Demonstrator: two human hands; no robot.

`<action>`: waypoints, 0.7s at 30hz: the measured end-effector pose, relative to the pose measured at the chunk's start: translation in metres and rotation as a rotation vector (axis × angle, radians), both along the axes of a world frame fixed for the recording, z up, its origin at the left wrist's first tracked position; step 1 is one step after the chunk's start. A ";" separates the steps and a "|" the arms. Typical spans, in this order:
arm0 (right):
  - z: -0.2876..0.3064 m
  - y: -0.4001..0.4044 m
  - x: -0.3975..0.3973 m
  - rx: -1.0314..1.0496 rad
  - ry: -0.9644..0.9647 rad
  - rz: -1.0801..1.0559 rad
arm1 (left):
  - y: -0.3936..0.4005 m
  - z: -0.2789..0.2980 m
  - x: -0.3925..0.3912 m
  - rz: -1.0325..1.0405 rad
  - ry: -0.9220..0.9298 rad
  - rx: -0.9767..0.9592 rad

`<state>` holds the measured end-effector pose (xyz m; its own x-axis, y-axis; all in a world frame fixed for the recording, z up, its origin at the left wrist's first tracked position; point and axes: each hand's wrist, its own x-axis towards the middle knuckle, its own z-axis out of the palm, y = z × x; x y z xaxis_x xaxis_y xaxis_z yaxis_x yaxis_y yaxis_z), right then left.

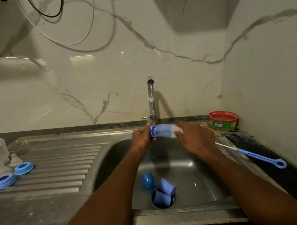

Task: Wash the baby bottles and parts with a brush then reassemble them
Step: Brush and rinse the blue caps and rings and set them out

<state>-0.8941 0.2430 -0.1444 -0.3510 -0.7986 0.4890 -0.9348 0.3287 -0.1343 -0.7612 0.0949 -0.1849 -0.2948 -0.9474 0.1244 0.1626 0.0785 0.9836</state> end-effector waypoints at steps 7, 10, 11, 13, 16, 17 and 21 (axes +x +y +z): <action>0.008 -0.003 0.008 0.106 -0.072 0.131 | -0.005 -0.002 0.002 0.085 -0.035 -0.005; 0.006 0.002 0.006 -0.017 0.031 0.034 | -0.001 -0.004 0.000 -0.004 0.032 0.116; 0.004 0.002 0.005 -0.021 0.021 -0.003 | 0.000 -0.005 -0.001 -0.023 0.044 0.114; 0.002 0.001 0.005 0.018 -0.024 -0.049 | 0.001 -0.006 -0.002 -0.026 0.023 0.040; 0.007 -0.002 0.005 0.102 -0.071 0.026 | 0.001 -0.004 -0.002 0.054 -0.020 -0.037; 0.010 -0.002 0.005 0.101 -0.077 0.064 | -0.001 -0.004 -0.002 0.075 -0.015 -0.033; 0.012 0.001 0.003 -0.012 -0.042 0.014 | -0.001 -0.004 0.000 0.020 0.037 0.083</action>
